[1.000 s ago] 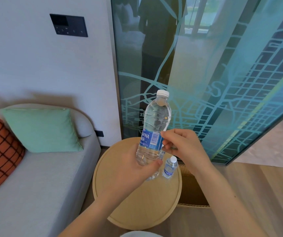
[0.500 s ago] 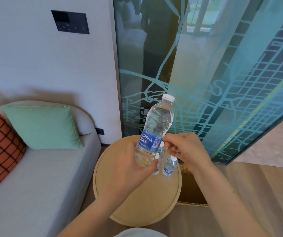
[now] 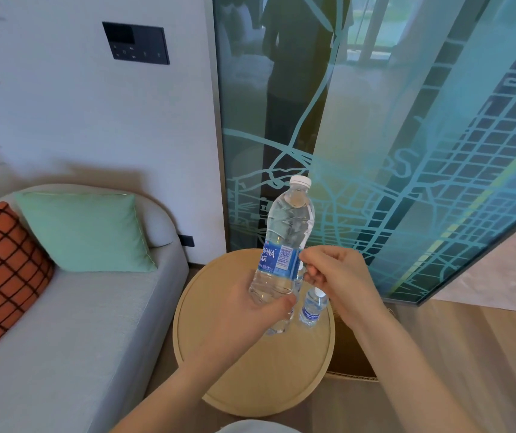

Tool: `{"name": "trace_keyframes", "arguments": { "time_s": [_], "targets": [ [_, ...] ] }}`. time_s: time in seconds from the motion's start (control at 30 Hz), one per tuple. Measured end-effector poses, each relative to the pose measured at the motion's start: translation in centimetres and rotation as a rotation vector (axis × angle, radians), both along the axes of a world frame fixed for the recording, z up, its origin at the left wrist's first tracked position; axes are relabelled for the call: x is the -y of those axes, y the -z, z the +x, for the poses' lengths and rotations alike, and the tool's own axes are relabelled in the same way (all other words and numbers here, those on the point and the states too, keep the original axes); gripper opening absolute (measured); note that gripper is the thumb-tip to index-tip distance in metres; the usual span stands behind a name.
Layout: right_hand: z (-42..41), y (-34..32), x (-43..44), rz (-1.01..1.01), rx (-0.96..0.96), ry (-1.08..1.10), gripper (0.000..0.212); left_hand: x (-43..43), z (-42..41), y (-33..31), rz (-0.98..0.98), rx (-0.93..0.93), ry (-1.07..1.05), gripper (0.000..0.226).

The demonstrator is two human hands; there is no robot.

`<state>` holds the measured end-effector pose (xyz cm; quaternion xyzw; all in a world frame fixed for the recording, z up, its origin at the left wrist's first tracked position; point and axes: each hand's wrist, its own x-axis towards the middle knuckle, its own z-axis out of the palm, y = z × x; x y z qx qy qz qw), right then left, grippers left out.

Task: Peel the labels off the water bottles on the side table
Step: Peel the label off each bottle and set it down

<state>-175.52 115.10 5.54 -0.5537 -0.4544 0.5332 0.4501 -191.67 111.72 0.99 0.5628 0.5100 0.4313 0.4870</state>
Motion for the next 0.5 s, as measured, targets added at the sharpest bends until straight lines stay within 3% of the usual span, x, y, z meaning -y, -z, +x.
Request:
{"name": "trace_keyframes", "arguments": {
  "time_s": [0.2, 0.43, 0.5],
  "targets": [
    [0.6, -1.0, 0.2, 0.200, 0.027, 0.069, 0.012, -0.6, -0.3, -1.8, 0.023, 0.071, 0.040, 0.025],
    [0.6, -0.9, 0.1, 0.280, -0.028, 0.074, 0.006, -0.7, -0.3, -3.0, -0.019, 0.175, 0.125, 0.022],
    [0.4, -0.7, 0.0, 0.240, -0.057, 0.024, 0.015, -0.6, -0.3, -3.0, -0.020, 0.190, 0.138, 0.021]
  ]
}}
